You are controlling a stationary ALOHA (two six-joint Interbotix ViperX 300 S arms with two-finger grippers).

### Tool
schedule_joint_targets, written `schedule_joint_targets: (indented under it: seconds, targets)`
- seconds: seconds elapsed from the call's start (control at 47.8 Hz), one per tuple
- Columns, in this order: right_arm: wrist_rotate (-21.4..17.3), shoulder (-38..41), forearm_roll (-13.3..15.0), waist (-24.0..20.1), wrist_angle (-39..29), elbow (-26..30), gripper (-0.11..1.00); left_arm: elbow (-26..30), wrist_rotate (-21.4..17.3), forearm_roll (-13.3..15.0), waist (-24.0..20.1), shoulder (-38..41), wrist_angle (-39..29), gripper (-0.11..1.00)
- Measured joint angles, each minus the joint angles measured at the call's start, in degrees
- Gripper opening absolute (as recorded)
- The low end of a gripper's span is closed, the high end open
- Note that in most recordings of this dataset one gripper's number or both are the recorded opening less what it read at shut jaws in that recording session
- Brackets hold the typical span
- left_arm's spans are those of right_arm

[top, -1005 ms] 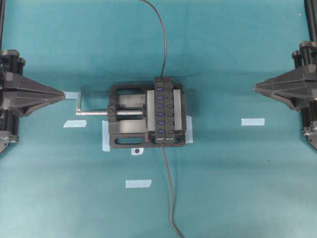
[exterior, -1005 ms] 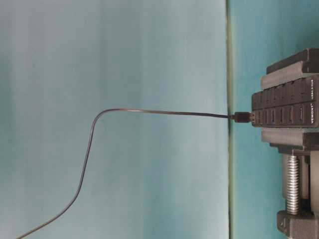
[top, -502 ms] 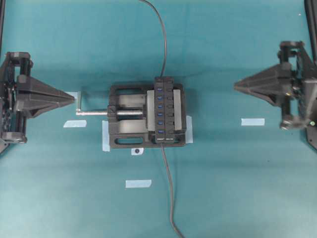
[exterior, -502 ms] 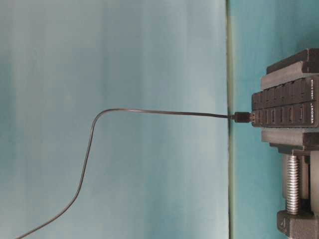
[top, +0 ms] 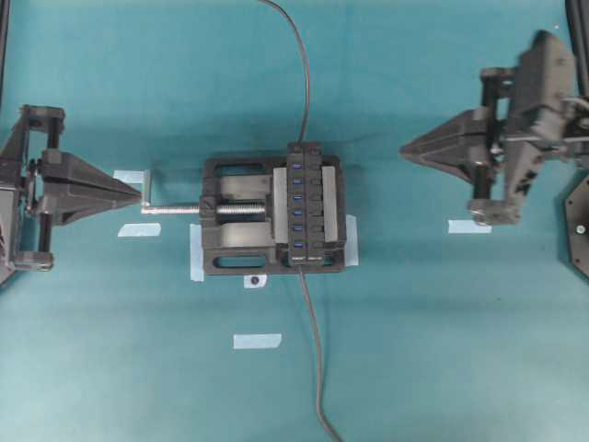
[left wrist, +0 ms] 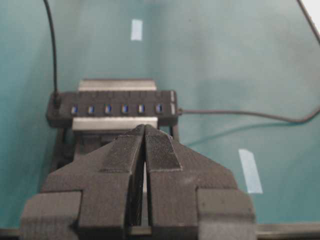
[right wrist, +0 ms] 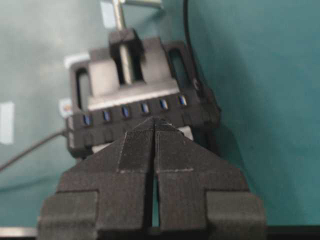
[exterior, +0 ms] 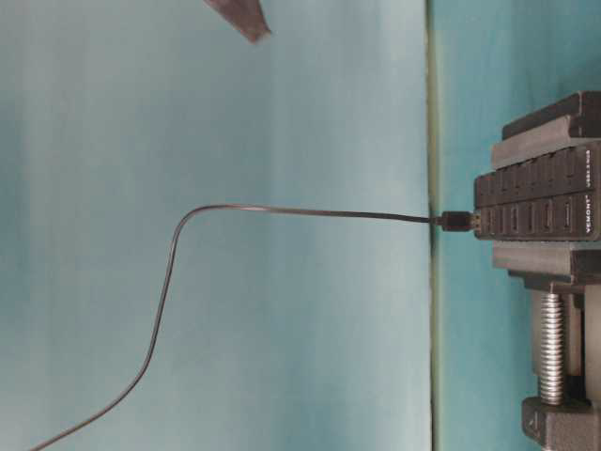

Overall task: Insert the USB into the center port of the fixed hub
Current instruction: 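Move the right gripper over the hub toward the black USB cable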

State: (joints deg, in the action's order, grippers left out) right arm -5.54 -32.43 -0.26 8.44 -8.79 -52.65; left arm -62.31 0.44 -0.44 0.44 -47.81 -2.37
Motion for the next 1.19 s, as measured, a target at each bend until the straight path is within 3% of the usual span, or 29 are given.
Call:
schedule_joint_targets:
  seconds: [0.251, 0.879, 1.193]
  targets:
    - [0.00, 6.06, 2.11, 1.41, -5.89, 5.19, -0.02, 0.00, 0.09, 0.00, 0.09, 0.62, -0.09, 0.00]
    - [0.00, 19.78, 8.09, 2.02, -7.03, 12.04, -0.02, 0.00, 0.09, 0.09, 0.18, 0.88, -0.26, 0.00]
    - [0.09, 25.58, 10.55, 2.20, -13.18, 17.49, -0.02, 0.00, 0.09, 0.09, 0.18, 0.88, -0.26, 0.00]
